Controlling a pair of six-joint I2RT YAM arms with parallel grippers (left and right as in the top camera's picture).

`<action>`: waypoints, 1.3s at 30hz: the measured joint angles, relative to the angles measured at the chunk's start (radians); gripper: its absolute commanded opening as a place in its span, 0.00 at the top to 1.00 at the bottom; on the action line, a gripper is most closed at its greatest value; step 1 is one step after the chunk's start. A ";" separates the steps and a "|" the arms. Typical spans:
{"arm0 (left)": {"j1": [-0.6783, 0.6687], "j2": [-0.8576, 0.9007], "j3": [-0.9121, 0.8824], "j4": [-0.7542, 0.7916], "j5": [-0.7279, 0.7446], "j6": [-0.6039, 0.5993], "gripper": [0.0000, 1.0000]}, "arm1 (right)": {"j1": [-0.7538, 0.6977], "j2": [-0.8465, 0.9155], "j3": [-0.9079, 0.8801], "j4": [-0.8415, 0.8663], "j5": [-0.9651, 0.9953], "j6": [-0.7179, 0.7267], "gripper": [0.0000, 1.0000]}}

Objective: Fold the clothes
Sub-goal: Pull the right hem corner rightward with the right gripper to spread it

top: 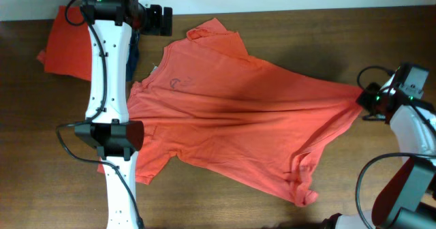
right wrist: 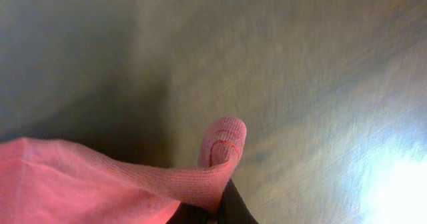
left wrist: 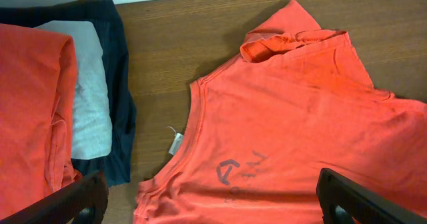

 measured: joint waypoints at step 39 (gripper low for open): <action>0.000 0.000 0.000 0.001 0.000 0.000 0.01 | -0.058 0.257 0.817 -0.713 0.167 -0.167 0.01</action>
